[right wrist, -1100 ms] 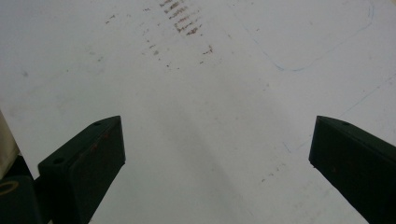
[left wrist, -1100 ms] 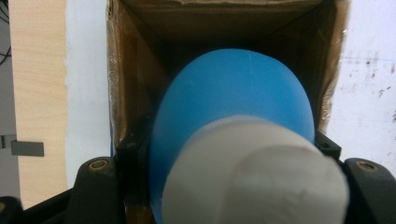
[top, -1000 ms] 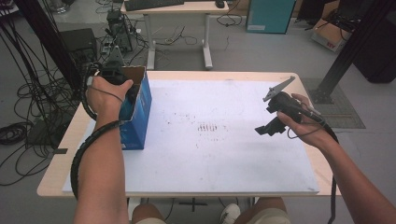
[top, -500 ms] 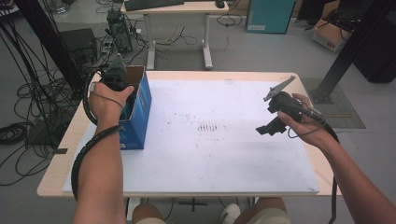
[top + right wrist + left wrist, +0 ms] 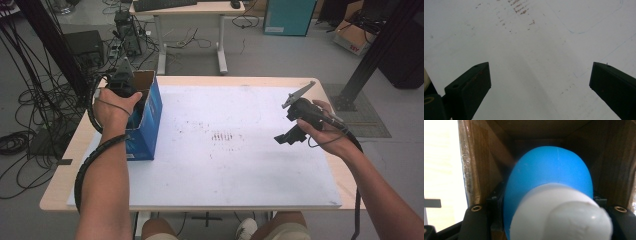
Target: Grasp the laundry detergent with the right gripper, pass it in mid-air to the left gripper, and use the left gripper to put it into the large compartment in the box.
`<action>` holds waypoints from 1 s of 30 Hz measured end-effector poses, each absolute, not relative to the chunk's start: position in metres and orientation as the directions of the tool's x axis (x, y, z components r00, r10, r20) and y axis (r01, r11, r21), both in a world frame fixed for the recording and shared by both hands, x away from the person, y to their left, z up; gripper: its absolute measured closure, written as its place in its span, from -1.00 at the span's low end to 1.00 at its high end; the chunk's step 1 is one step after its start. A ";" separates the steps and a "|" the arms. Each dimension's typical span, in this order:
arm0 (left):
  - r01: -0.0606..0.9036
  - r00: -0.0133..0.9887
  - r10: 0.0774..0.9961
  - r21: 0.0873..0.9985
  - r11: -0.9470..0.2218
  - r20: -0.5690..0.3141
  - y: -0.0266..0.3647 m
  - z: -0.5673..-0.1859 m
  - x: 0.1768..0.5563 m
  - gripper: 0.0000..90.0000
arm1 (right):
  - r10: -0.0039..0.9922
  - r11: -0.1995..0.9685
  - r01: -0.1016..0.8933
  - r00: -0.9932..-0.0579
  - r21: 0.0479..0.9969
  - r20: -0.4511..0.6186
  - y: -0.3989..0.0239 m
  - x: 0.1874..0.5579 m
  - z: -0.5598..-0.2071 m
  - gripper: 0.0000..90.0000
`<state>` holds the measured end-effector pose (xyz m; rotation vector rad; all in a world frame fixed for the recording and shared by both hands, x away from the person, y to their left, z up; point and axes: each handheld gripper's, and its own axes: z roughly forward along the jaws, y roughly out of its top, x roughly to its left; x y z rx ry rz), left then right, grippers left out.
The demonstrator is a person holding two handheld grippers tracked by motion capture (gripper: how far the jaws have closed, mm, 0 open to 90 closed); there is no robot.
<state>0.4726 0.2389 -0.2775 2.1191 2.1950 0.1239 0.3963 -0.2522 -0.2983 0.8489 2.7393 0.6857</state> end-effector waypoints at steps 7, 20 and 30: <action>0.993 -0.031 0.999 0.115 0.032 -0.008 0.239 -0.278 0.473 -0.20 | 0.575 0.732 0.485 -0.817 0.479 -0.051 -0.255 0.397 -0.299 -0.92; 0.994 -0.011 1.000 0.106 0.012 -0.009 0.239 -0.278 0.475 -0.20 | 0.583 0.728 0.490 -0.811 0.480 -0.056 -0.258 0.398 -0.301 -0.92; 0.995 0.001 1.000 0.103 -0.001 -0.006 0.237 -0.279 0.475 -0.19 | 0.582 0.733 0.489 -0.811 0.474 -0.064 -0.259 0.397 -0.300 -0.92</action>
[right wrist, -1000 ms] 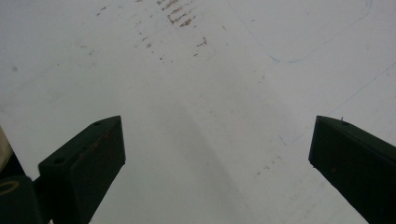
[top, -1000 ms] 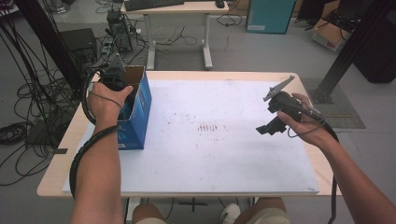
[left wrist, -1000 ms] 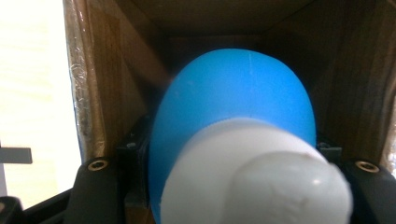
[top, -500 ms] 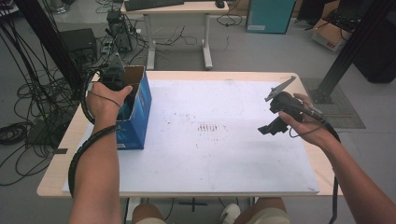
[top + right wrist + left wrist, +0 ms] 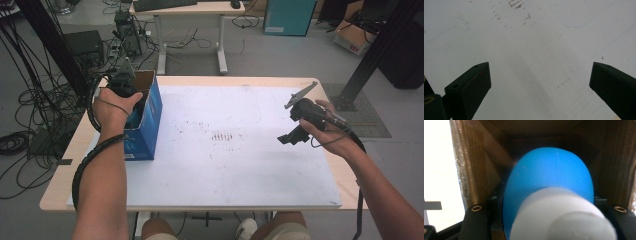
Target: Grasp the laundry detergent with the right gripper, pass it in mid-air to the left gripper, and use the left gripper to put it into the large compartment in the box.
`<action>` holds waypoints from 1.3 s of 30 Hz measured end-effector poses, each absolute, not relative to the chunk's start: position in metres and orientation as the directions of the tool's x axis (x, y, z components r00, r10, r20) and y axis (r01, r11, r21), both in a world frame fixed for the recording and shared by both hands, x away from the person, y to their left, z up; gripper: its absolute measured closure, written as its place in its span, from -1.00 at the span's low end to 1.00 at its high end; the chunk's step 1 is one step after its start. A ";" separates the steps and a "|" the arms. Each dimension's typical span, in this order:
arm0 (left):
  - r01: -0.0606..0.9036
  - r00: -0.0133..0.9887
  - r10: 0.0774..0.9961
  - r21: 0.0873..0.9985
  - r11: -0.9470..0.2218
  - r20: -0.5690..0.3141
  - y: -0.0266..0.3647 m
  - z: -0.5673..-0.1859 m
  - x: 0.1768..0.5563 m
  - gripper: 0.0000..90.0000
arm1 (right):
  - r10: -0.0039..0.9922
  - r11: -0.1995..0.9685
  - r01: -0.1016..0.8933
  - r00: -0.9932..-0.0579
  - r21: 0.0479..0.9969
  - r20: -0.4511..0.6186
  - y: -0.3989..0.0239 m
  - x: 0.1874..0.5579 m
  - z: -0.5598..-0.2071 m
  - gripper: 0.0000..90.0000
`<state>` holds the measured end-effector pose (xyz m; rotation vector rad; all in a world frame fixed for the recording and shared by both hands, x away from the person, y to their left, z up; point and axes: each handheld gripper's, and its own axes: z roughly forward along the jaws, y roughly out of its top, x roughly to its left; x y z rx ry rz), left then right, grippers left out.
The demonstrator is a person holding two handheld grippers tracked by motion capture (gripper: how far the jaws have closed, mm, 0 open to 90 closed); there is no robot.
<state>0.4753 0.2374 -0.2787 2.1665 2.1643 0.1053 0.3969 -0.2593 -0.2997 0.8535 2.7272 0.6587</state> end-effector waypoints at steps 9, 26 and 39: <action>0.995 0.007 1.000 0.104 -0.006 -0.008 0.238 -0.279 0.476 -0.19 | 0.584 0.733 0.493 -0.809 0.468 -0.064 -0.259 0.396 -0.301 -0.92; 0.995 0.008 1.000 0.104 -0.008 -0.004 0.237 -0.279 0.476 -0.19 | 0.580 0.733 0.489 -0.813 0.472 -0.058 -0.259 0.397 -0.301 -0.92; 0.994 0.015 1.000 0.104 -0.014 -0.001 0.235 -0.280 0.476 -0.19 | 0.584 0.730 0.492 -0.809 0.475 -0.059 -0.259 0.395 -0.300 -0.92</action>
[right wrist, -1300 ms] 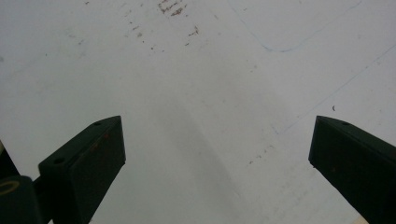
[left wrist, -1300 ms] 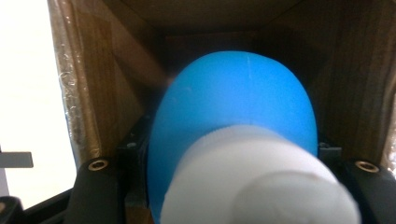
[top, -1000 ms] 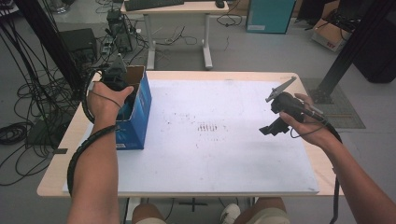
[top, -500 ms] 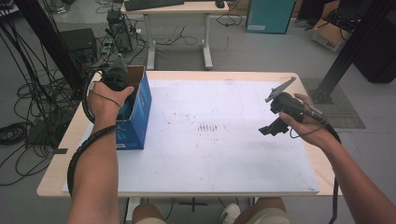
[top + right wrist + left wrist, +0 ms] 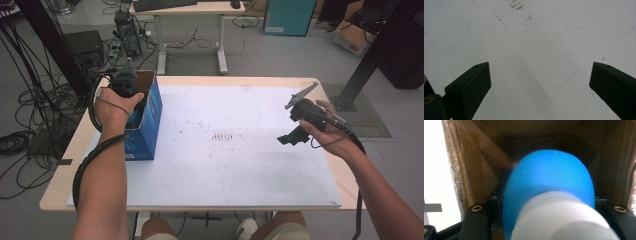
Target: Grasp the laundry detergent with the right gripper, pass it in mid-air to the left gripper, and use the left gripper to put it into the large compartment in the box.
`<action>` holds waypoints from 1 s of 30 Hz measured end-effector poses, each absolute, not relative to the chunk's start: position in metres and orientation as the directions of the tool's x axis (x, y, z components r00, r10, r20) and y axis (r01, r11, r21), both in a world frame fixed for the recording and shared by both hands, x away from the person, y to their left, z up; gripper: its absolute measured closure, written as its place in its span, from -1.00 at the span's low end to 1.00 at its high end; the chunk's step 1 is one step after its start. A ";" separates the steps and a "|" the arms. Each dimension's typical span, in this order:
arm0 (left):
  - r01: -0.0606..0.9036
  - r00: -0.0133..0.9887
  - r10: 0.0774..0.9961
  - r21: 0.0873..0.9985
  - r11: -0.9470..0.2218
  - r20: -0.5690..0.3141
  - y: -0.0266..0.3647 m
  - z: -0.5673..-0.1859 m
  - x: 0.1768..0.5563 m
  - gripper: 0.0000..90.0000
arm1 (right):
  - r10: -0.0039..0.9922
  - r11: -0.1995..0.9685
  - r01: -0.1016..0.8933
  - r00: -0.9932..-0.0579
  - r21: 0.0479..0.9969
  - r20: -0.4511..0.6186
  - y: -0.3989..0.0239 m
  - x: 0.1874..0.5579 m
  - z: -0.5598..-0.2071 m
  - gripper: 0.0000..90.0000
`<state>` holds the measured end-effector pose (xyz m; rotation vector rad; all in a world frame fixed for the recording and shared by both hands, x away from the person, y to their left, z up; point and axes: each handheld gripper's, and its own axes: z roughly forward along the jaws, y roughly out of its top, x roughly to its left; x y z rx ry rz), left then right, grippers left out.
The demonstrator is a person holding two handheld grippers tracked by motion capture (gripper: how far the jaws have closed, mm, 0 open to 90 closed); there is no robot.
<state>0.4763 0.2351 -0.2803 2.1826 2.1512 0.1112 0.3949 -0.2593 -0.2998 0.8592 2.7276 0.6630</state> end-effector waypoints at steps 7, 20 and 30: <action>0.994 0.018 1.000 0.105 -0.018 -0.001 0.235 -0.281 0.476 -0.19 | 0.588 0.726 0.495 -0.807 0.477 -0.059 -0.260 0.394 -0.300 -0.92; 0.994 0.024 1.000 0.106 -0.024 0.000 0.234 -0.285 0.476 -0.16 | 0.592 0.721 0.492 -0.804 0.487 -0.064 -0.260 0.391 -0.297 -0.92; 0.994 0.027 1.000 0.105 -0.027 0.000 0.234 -0.284 0.476 -0.16 | 0.584 0.723 0.484 -0.809 0.493 -0.063 -0.255 0.392 -0.300 -0.92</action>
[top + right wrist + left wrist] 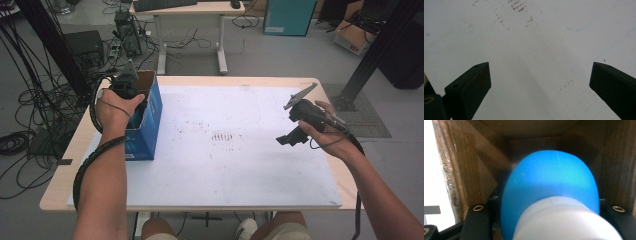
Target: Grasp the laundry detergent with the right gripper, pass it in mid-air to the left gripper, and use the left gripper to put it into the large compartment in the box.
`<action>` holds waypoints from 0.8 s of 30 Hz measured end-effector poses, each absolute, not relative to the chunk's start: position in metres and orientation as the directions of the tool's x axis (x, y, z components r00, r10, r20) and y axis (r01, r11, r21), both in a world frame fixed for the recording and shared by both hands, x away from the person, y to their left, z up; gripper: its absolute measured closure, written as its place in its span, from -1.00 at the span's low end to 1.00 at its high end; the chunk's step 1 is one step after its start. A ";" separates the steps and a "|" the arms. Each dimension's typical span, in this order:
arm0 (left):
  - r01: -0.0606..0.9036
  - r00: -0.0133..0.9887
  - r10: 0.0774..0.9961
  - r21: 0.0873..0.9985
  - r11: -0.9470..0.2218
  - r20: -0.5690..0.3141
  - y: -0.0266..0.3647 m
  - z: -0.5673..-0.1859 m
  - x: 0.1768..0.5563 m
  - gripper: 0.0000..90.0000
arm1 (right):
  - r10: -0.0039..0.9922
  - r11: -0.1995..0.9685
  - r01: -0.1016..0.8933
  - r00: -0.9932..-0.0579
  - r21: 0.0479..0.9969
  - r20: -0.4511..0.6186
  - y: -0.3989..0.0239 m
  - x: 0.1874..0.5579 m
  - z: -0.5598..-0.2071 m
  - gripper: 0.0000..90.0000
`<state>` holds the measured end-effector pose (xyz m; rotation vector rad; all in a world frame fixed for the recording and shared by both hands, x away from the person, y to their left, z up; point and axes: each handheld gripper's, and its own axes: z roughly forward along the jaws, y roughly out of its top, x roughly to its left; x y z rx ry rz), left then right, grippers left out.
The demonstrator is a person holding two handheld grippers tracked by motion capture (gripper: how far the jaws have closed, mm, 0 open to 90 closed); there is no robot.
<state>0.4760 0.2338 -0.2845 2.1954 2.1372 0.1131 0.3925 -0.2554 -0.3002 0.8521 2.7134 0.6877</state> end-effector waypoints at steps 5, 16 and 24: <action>0.994 0.024 1.000 0.108 -0.024 -0.001 0.234 -0.284 0.475 -0.17 | 0.582 0.724 0.482 -0.811 0.493 -0.061 -0.255 0.392 -0.301 -0.92; 0.993 0.043 0.999 0.113 -0.044 0.005 0.234 -0.274 0.474 -0.31 | 0.585 0.724 0.489 -0.809 0.487 -0.057 -0.257 0.391 -0.302 -0.92; 0.990 0.068 0.997 0.122 -0.070 0.024 0.233 -0.254 0.470 -0.39 | 0.575 0.732 0.480 -0.816 0.484 -0.059 -0.252 0.394 -0.300 -0.92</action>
